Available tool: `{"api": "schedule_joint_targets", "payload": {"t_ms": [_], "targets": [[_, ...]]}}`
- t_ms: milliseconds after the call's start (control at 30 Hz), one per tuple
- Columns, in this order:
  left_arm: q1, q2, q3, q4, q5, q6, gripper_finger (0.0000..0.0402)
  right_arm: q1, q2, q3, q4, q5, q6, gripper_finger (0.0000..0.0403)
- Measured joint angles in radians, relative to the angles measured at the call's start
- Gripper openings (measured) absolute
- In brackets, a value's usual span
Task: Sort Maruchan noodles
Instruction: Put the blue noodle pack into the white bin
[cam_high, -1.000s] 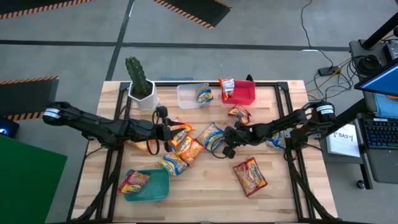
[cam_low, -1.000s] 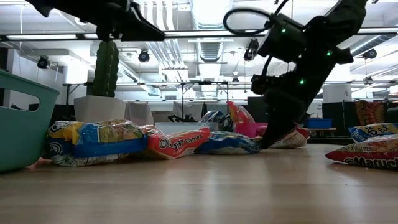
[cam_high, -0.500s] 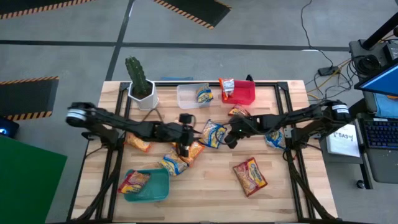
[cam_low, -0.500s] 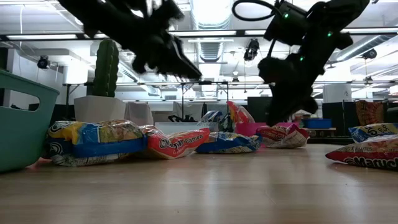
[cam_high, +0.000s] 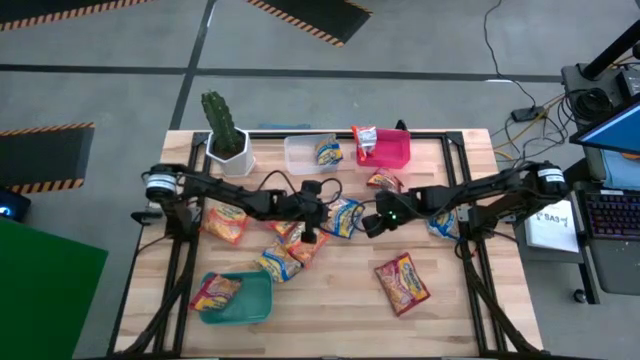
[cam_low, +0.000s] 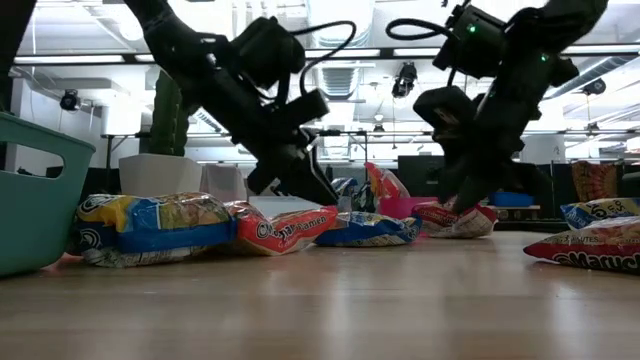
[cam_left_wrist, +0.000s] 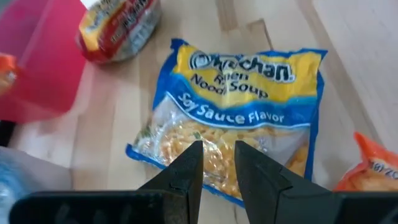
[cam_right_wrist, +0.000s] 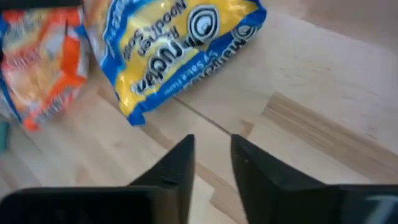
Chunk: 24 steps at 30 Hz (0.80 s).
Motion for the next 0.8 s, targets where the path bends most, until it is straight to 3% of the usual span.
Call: {"api": "schedule_joint_targets", "payload": {"t_ms": [233, 433, 633, 800], "targets": [[0.016, 0.041, -0.001, 0.0, 0.002, -0.009, 0.0075, 0.0, 0.048, -0.095, 0.228, 0.057, 0.121, 0.0218], [0.025, 0.078, 0.0, 0.015, 0.003, -0.016, 0.0075, 0.0, 0.132, -0.11, 0.4, 0.089, 0.142, 0.0287], [0.029, 0.089, 0.001, 0.019, 0.012, -0.031, 0.0075, 0.0, 0.232, -0.095, 0.565, 0.139, 0.131, 0.0322], [0.03, 0.09, 0.0, 0.021, 0.029, -0.038, 0.0075, -0.004, 0.301, -0.094, 0.718, 0.181, 0.127, 0.0324]]}}
